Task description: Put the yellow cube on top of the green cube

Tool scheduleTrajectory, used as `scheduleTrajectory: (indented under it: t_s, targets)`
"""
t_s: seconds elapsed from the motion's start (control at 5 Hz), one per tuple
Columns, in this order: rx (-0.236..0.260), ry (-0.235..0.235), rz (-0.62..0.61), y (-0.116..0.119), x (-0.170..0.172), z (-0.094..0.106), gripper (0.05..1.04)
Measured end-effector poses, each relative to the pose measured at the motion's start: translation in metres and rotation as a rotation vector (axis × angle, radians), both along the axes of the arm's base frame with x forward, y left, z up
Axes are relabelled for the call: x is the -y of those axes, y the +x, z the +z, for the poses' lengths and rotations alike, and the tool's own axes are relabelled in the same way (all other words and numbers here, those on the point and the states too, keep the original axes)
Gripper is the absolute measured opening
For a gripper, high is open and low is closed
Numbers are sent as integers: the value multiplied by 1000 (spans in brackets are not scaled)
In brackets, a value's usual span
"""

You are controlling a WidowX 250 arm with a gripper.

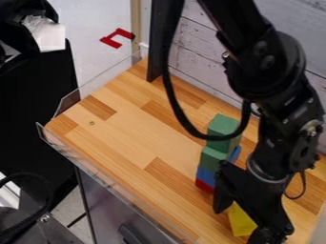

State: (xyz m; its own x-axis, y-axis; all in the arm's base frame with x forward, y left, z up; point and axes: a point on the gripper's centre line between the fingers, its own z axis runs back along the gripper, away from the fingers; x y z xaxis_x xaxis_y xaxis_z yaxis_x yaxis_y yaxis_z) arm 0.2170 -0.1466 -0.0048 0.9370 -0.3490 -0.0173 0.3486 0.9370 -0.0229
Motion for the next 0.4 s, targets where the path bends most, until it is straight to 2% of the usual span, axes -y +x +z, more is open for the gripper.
scheduleTrajectory:
  t_s: [0.4]
  targets:
    - [33, 15, -12, 9, 1, 4, 1000]
